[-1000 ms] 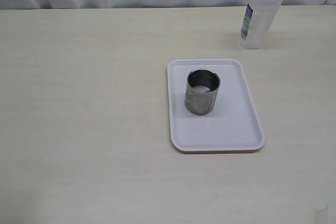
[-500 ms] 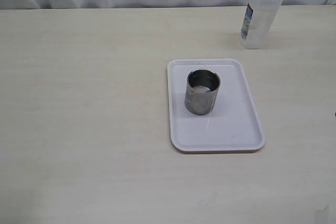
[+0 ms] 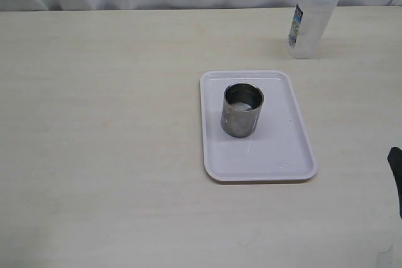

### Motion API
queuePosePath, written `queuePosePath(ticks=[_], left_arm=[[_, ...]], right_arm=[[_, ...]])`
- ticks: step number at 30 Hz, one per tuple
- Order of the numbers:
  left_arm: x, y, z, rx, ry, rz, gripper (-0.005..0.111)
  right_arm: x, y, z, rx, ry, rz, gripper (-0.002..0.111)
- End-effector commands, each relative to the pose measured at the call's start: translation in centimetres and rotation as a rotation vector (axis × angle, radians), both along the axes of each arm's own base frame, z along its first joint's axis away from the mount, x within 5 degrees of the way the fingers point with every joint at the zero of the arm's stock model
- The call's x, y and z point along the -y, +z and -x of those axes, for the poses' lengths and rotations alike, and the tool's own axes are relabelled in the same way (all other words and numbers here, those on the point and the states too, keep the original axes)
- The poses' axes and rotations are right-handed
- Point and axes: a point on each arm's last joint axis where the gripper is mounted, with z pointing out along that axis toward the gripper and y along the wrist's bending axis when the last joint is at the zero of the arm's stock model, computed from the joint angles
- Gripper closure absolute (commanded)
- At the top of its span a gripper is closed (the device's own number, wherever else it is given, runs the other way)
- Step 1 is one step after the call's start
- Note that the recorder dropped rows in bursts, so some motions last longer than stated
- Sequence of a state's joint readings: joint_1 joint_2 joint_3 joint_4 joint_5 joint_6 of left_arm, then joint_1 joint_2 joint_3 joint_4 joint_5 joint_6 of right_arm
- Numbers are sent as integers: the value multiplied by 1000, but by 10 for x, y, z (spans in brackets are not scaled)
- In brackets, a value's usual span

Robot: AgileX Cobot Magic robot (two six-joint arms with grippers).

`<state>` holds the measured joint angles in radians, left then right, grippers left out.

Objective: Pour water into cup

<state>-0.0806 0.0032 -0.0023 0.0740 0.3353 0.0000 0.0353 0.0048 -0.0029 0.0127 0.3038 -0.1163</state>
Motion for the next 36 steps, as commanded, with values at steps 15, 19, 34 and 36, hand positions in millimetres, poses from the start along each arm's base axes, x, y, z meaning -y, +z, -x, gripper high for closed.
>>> queuePosePath(ticks=[15,19,34,36], left_arm=[[0,0,0,11,4,6,107],[0,0,0,11,4,6,107],[0,0,0,11,4,6,107],[0,0,0,11,4,6,107]], right_arm=[[0,-2,1,-16,-11,-53,-1],[0,-2,1,-16,-11,-53,-1],[0,-3,1,-25,-18,-82,-1],[0,-3,1,-25,-23,-90,2]])
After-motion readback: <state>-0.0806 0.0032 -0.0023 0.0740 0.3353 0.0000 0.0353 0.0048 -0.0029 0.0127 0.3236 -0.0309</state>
